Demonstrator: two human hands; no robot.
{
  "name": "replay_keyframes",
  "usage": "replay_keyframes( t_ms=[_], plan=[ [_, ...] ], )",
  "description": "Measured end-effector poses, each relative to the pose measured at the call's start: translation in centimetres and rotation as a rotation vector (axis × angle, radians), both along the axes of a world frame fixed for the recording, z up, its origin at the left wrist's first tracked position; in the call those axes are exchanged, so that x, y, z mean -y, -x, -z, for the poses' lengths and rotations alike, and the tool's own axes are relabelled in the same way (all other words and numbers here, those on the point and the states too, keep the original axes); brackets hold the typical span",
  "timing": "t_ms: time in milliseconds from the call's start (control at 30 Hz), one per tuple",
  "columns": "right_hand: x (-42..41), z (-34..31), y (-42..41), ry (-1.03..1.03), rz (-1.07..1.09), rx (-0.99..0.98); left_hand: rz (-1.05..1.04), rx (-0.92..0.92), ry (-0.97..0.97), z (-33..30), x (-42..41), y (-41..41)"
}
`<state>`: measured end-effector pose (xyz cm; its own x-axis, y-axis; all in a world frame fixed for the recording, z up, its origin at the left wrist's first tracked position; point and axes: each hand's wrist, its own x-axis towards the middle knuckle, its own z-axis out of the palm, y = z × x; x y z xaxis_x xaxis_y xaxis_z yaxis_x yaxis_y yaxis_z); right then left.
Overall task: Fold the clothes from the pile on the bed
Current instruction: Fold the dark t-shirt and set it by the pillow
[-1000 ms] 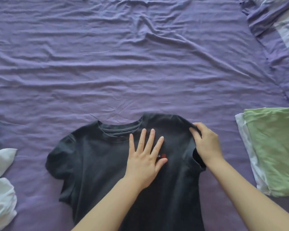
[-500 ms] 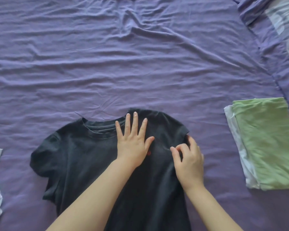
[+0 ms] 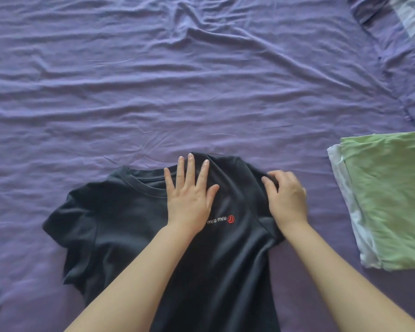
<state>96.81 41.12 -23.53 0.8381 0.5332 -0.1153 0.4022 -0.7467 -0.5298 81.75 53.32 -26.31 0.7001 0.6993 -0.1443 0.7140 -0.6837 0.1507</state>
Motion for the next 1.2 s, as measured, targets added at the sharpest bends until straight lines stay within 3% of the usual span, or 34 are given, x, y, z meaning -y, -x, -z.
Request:
replay_keyframes(
  t_ms=[167, 333, 433, 533, 600, 800, 933, 1100, 1200],
  plan=[
    [-0.8, 0.0, -2.6, 0.176, -0.012, 0.174, -0.162, 0.058, 0.042, -0.9, -3.1, 1.7],
    [-4.0, -0.8, 1.0, -0.084, -0.392, 0.281, -0.116, 0.01, -0.022, -1.8, -4.8, 5.2],
    [-7.4, -0.2, 2.5, -0.038, -0.53, 0.186, -0.158, 0.039, -0.089, -2.6, -6.2, 7.7],
    [-9.6, 0.9, 2.5, 0.097, -0.517, 0.177, -0.297, 0.045, -0.113, -3.1, -8.5, 10.6],
    [-10.1, 1.1, 2.1, 0.07, -0.48, 0.21, -0.358, 0.04, -0.085, -3.3, -9.8, 12.3],
    [-11.5, 1.1, 1.3, 0.111, -0.383, 0.313, -0.422, 0.217, -0.085, -2.7, -13.0, 11.4],
    [-11.7, 1.2, 2.9, 0.194, -0.43, 0.426, -0.363, 0.161, -0.048, -1.4, -13.4, 10.9],
    [-11.3, 0.4, 12.6, 0.02, -0.766, 0.387, -0.322, 0.085, -0.097, -1.7, -11.8, 14.7],
    [-10.8, 1.1, 17.7, 0.165, -1.025, 0.307, -0.497, 0.119, 0.007, -3.0, -12.3, 18.5]
  ],
)
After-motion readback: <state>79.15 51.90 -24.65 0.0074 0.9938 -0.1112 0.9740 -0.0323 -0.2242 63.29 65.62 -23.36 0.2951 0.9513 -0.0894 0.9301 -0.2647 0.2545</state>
